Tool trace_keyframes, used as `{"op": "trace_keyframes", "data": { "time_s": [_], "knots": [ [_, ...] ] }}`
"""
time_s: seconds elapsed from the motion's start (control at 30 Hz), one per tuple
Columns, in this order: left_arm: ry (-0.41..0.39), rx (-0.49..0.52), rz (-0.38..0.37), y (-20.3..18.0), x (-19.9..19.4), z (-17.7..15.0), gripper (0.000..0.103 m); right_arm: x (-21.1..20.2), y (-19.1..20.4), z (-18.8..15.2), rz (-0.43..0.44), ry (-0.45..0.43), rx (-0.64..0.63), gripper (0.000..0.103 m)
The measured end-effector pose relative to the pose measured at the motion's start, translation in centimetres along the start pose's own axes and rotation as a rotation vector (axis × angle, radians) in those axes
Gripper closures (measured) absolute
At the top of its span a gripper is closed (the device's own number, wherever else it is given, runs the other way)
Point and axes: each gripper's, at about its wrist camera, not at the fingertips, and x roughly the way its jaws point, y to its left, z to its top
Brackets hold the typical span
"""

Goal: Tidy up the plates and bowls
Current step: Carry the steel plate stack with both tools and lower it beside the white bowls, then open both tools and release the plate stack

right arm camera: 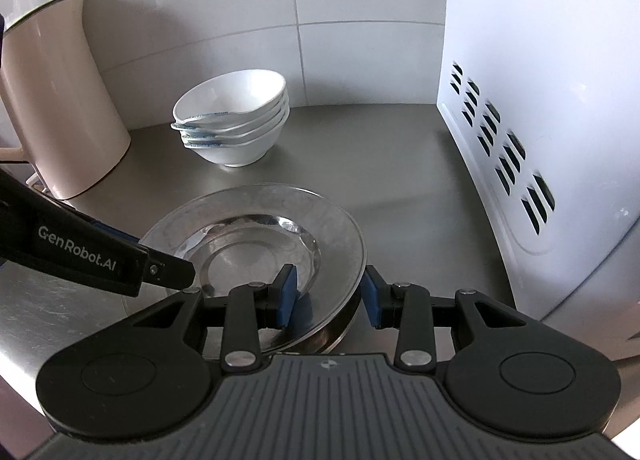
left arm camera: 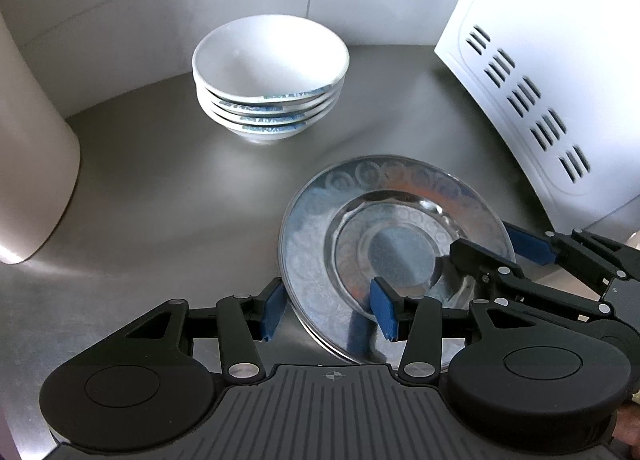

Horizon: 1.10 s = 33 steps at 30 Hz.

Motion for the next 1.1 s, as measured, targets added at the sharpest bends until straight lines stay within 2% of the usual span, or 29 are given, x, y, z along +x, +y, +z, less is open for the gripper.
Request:
{"op": "trace_keyframes", "data": {
  "time_s": [0.13, 0.2, 0.37, 0.5, 0.83, 1.1],
  "knots": [
    [0.004, -0.006, -0.008, 0.0, -0.1, 0.1, 0.0, 0.1, 0.2, -0.1, -0.001, 0.0, -0.003, 0.058],
    [0.009, -0.007, -0.018, 0.1, -0.1, 0.1, 0.0, 0.1, 0.4, -0.1, 0.009, 0.003, -0.01, 0.049],
    [-0.015, -0.002, -0.016, 0.2, -0.8, 0.2, 0.0, -0.2, 0.9, -0.2, 0.012, -0.006, -0.035, 0.047],
    [-0.037, -0.006, -0.009, 0.6, -1.5, 0.4, 0.0, -0.4, 0.9, 0.0, 0.004, -0.022, -0.048, 0.039],
    [-0.057, -0.01, 0.026, 1.1, -2.2, 0.6, 0.0, -0.5, 1.0, 0.3, 0.004, -0.032, -0.035, 0.034],
    [-0.076, -0.022, 0.04, 2.1, -2.9, 1.2, 0.0, -0.7, 1.2, 1.4, 0.004, -0.054, -0.019, 0.022]
  ]
}}
